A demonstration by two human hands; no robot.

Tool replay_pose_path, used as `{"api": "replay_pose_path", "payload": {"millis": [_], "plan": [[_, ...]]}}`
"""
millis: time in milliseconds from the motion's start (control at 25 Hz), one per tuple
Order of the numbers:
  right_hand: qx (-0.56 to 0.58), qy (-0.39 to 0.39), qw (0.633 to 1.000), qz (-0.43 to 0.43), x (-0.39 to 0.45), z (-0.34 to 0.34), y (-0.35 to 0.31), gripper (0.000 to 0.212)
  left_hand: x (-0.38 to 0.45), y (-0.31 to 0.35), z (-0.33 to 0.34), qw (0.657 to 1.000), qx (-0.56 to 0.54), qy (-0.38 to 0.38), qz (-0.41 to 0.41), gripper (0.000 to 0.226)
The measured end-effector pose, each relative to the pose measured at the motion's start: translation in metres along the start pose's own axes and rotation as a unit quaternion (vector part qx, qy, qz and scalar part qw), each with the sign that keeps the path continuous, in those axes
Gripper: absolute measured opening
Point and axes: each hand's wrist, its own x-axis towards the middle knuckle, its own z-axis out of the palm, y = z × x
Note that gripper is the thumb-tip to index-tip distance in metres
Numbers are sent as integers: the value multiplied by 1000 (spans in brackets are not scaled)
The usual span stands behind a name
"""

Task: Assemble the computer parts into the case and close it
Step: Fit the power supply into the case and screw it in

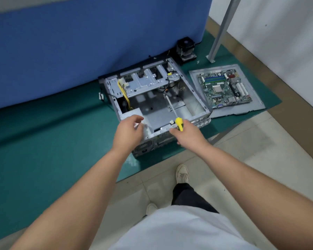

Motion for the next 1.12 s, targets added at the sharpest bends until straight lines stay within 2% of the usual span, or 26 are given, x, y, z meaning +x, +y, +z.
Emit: {"api": "replay_pose_path", "payload": {"millis": [120, 240, 360, 440, 520, 560, 640, 760, 920, 1120], "plan": [[-141, 46, 989, -21, 58, -56, -2, 35, 52, -9, 4, 980, 187, -41, 53, 41], [-250, 72, 965, -19, 116, -88, -1, 46, 90, -11, 17, 963, 248, -100, -12, 48], [-306, 65, 949, -37, 166, -103, -3, 60, 99, -11, 32, 947, 315, -49, -35, 40], [-321, 35, 945, -62, 191, -104, -6, 49, 98, -10, 38, 942, 333, -11, -36, 37], [-352, 24, 930, -103, 209, -98, -8, 29, 99, -10, 41, 939, 342, 2, -39, 32], [-372, 24, 920, -121, 214, -94, -8, 26, 99, -11, 42, 937, 347, 4, -44, 30], [-396, 31, 907, -137, 217, -89, -6, 26, 99, -11, 44, 932, 360, 9, -49, 29], [-394, 18, 907, -143, 221, -93, -5, 24, 99, -10, 45, 930, 362, 10, -60, 28], [-411, -4, 899, -152, 216, -97, -5, 28, 95, -9, 44, 939, 338, 14, -64, 28], [-433, 8, 892, -131, 199, -93, 7, 25, 76, -9, 44, 936, 346, -22, -62, 30]]}}
